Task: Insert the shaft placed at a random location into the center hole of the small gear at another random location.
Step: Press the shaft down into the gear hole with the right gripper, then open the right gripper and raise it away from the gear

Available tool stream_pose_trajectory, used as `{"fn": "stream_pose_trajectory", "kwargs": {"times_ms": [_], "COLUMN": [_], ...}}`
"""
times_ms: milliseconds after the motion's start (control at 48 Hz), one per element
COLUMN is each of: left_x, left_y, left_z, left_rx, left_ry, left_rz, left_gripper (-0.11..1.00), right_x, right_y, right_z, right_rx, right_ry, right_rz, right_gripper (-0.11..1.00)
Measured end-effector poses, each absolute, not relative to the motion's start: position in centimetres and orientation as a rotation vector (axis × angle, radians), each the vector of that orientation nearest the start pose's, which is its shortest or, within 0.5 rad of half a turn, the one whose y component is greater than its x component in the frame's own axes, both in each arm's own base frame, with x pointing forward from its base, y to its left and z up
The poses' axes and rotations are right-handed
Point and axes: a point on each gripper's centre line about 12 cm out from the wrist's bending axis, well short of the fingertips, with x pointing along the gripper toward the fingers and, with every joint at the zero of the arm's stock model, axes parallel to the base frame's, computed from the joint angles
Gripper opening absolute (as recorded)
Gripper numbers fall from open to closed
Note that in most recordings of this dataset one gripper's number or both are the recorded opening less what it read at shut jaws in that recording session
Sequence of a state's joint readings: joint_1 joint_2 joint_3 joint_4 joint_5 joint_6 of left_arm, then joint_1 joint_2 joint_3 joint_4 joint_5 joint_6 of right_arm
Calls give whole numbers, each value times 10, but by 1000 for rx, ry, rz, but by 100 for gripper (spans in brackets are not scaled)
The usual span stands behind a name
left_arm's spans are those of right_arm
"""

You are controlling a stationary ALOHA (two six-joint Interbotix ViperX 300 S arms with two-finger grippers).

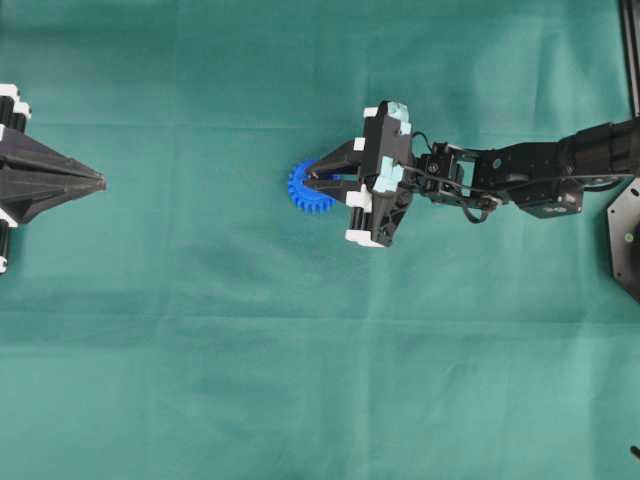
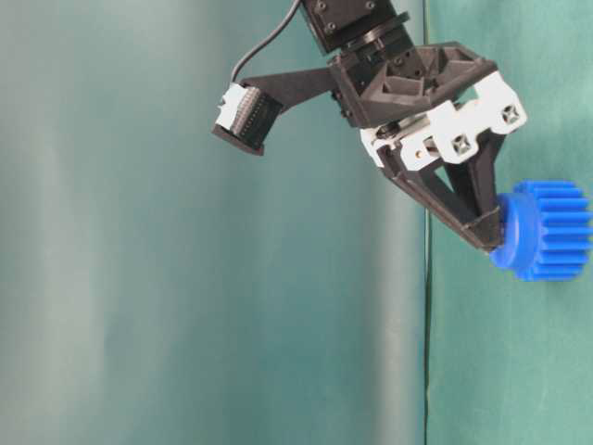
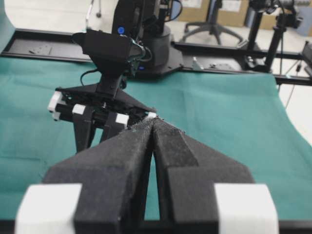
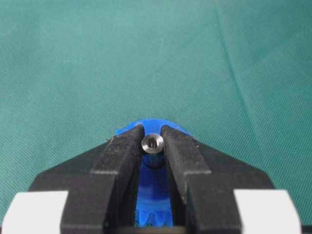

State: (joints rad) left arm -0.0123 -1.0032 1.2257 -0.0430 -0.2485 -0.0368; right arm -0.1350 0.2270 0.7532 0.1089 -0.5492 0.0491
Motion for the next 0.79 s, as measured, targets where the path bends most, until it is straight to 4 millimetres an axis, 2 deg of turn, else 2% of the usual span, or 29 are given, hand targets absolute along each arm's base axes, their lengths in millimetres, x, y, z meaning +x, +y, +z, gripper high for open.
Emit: {"fn": "stream_pose_trajectory", "kwargs": {"times_ms": [458, 499, 645, 708, 791], "left_x": [190, 190, 190, 190, 190], "left_y": [-1, -1, -1, -1, -1], "left_z": [275, 275, 274, 275, 275], "left_rx": [-79, -79, -79, -79, -79], "left_ry": [-24, -24, -23, -24, -24], "left_rz": [-3, -1, -3, -1, -3], "left_gripper": [-1, -1, -1, -1, -1], "right_x": [395, 395, 395, 396, 396], "right_y": [-61, -60, -61, -62, -61], "right_z": [106, 106, 106, 106, 106], "right_rx": [159, 159, 160, 161, 160], "right_ry": [427, 427, 433, 435, 436], "right_rz": [-221, -220, -221, -222, -220], "right_gripper": [18, 23, 66, 80, 82]}}
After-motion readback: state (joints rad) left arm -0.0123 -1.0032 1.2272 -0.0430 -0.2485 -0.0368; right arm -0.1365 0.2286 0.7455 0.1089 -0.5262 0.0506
